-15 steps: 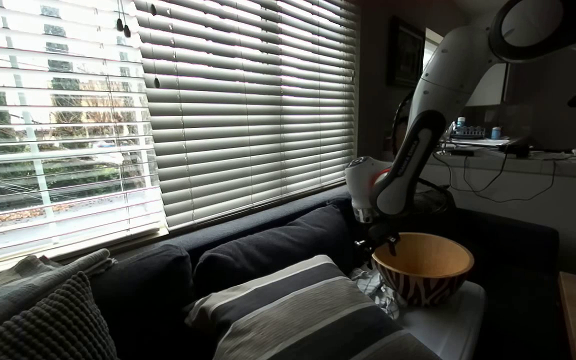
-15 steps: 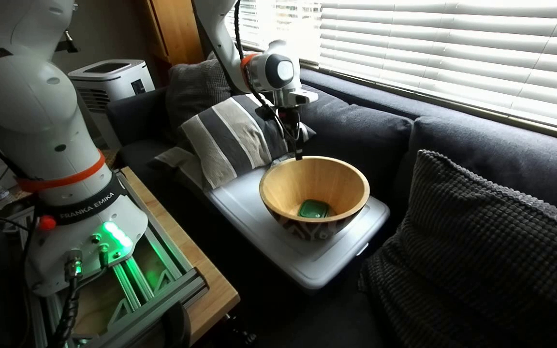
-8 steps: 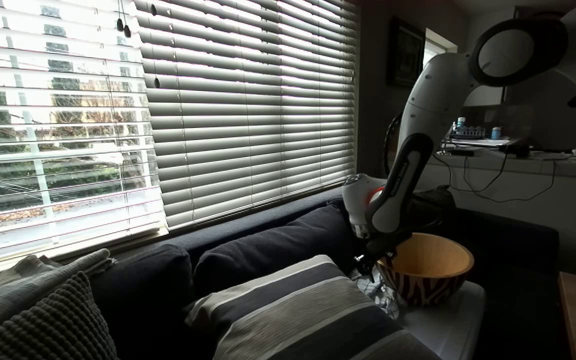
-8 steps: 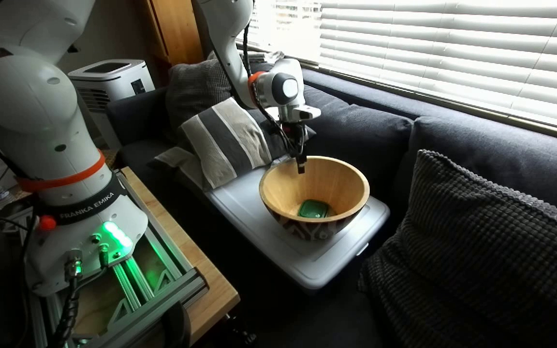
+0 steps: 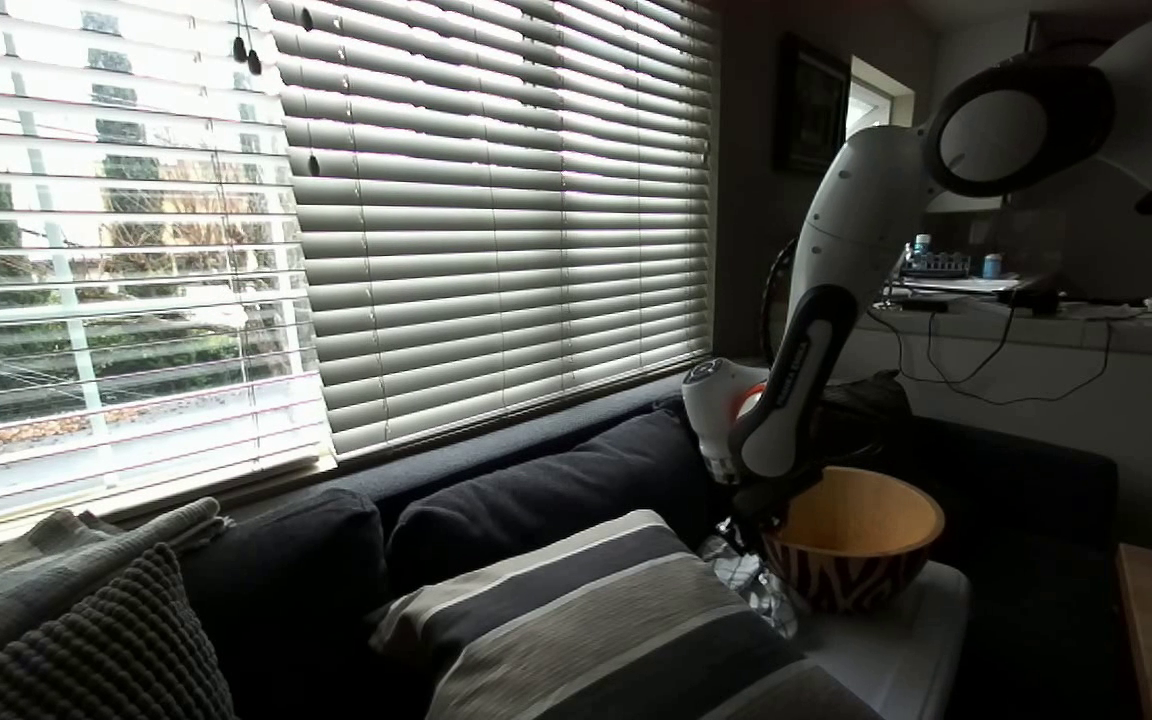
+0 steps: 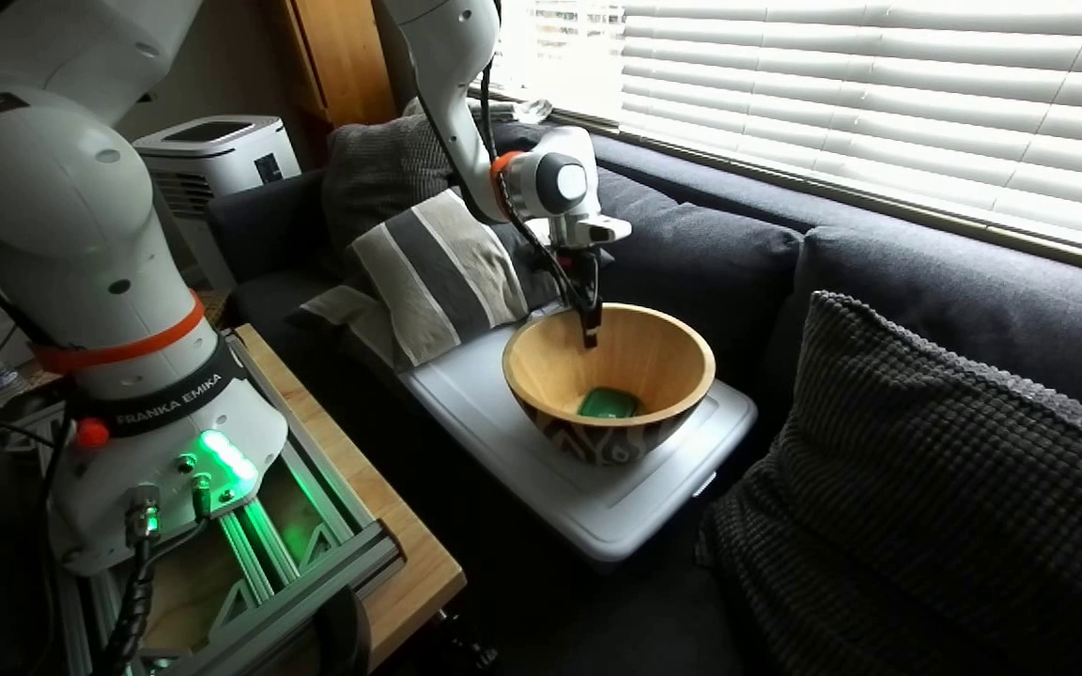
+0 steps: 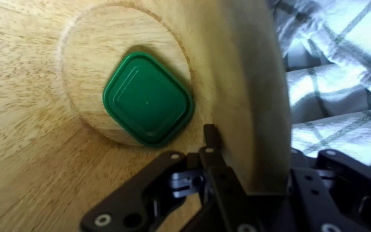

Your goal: Put the wooden bowl on the backrest of the sofa.

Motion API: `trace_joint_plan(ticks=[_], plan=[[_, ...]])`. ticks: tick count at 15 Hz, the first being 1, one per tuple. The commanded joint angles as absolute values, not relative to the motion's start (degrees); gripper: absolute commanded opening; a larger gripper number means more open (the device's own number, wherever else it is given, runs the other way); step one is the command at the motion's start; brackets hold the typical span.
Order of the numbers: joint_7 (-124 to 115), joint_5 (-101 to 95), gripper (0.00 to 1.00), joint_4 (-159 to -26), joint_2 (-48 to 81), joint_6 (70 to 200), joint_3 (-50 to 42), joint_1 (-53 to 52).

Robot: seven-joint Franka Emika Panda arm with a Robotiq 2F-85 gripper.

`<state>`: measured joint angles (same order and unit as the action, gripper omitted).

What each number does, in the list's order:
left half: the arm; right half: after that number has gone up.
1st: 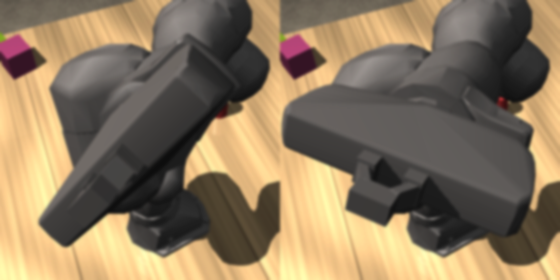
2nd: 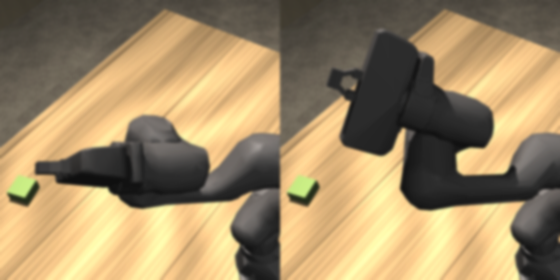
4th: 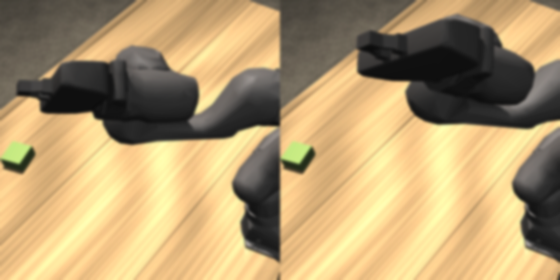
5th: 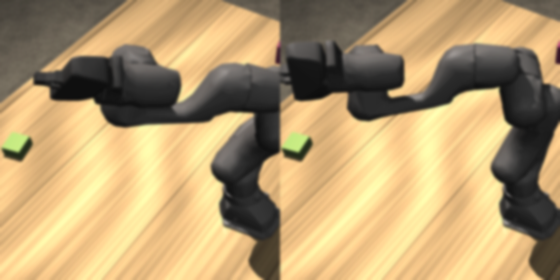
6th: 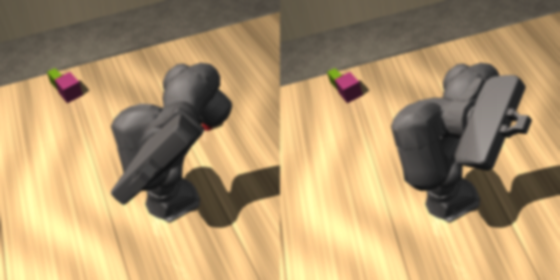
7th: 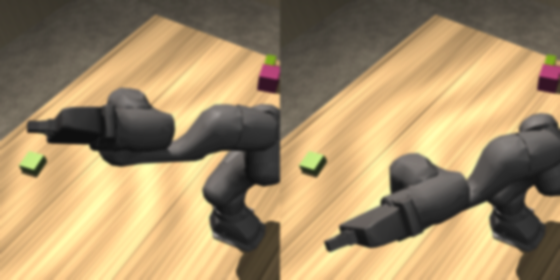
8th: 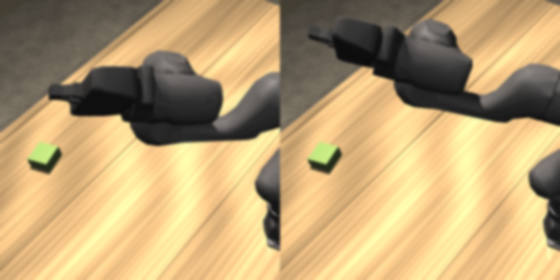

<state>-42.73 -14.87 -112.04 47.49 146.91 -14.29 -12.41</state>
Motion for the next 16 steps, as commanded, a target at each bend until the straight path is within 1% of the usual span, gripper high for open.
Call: trace_joint_plan(ticks=[1,4,8,14,16], plan=[[-45.1,-16.0,0.06,-114.1,46.1,149.1,-17.3,-16.3],[-48.2,-21.2,0.06,-117.6,43.1,149.7,-22.6,-22.3],[-53.1,-32.5,0.06,-120.7,39.4,145.9,-30.0,-30.9],[-55.2,-46.5,0.06,-121.8,37.2,144.4,-31.2,-33.2],[-54.0,-52.5,0.06,-122.7,35.3,143.0,-29.7,-32.1]])
